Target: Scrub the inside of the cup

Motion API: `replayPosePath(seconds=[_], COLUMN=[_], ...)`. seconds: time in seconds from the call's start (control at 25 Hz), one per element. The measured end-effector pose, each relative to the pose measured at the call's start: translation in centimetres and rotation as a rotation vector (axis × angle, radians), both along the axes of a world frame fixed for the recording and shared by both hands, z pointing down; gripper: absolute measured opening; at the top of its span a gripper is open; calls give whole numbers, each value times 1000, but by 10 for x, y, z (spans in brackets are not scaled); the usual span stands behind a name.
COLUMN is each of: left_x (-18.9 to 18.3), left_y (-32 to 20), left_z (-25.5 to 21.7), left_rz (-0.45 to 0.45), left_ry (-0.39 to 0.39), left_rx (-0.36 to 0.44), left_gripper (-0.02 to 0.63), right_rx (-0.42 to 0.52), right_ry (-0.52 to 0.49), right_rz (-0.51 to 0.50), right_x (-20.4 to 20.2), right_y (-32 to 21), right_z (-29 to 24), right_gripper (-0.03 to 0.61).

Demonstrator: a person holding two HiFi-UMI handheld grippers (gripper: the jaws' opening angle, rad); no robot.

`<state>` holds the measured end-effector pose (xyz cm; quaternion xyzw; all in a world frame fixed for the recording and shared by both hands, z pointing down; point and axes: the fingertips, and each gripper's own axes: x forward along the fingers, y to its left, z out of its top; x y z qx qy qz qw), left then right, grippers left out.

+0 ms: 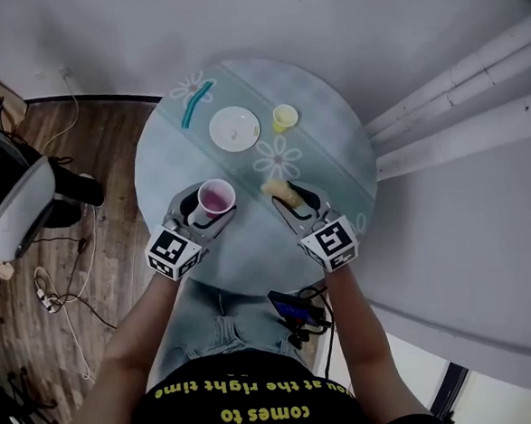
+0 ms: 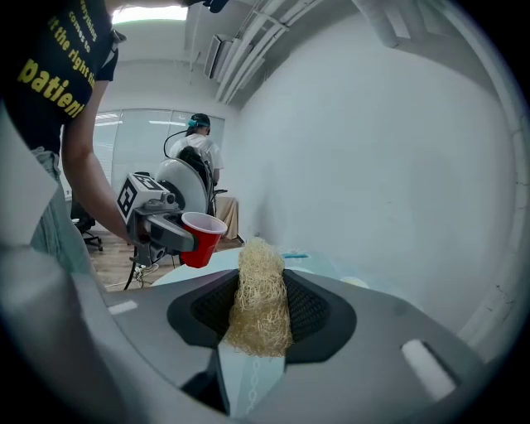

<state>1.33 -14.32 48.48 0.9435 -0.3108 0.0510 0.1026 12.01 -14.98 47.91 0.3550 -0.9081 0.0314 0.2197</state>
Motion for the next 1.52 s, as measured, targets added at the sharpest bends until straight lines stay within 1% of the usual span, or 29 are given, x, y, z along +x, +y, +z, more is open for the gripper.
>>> replayPosePath(seconds=[0.16,0.56,0.88,0.96,1.12,1.32,1.52], left_x=[5,33,47,48,47,39,40], left_y=[-4,-13,-23,-25,-29,-31,-33], left_z=[16,54,91,99,107,119,127], left_rz=[-12,1,-19,-25,-53,-81,-84], left_ry=[-13,-53,-112,-128,-137,-195,-197], left_rx=[-15,-36,-63,-73,-74,-85,-100], left_gripper=[308,308,308,308,310,310,310], right_rx=[-49,-184,-266,-282,-303,-326,-355], right_ry=[18,-6,-13,-14,-14,-7,-2], right_rz=[-1,31,78,92,119,132,128], right_x=[8,18,18,18,16,11,5], right_y=[-4,-22,-21,-20,-19,-17,-16], right_z=[28,88,129,137,148,157,164], right_gripper=[161,161,163,164,169,172,175])
